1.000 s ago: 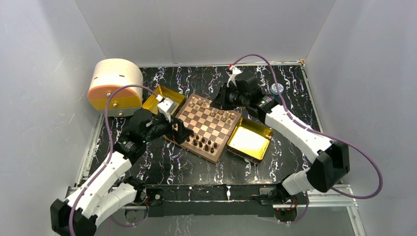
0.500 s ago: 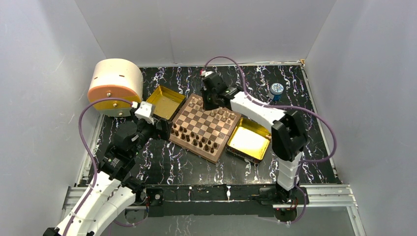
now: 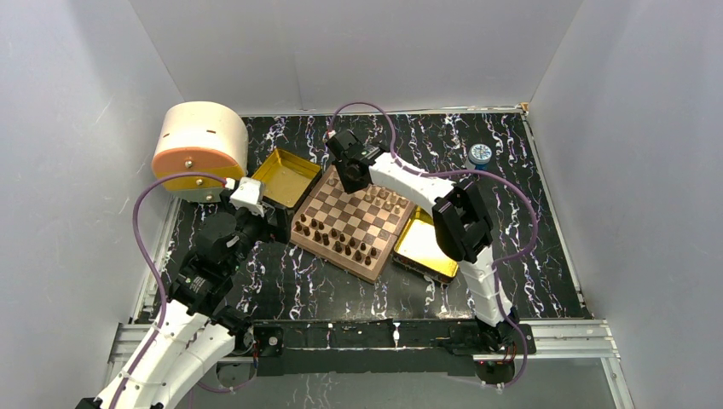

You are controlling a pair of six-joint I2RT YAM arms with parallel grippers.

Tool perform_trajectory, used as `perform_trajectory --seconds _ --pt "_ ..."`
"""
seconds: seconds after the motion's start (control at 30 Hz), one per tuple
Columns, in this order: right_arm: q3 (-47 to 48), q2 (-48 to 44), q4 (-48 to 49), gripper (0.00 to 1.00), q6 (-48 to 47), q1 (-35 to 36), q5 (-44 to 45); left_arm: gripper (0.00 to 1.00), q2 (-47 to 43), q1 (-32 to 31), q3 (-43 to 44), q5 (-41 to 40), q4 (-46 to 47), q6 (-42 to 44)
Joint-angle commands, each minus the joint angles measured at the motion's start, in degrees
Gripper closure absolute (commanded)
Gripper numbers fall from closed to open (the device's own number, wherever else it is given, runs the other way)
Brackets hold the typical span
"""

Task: Set up the chess pieces on the board
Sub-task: Place the chess piece on the chessboard.

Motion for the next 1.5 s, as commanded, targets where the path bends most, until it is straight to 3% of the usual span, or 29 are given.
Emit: perform_trajectory --seconds 0.0,1.47 --pt "4.68 0.8 -1.6 0.81 -0.87 -0.3 2.03 0.08 -0.39 0.13 0.65 -1.46 -0.09 0.66" --pt "6.08 5.94 2.68 0.8 1.22 -1.61 0.64 0.08 0.76 0.13 0.62 -0.33 -0.36 0.84"
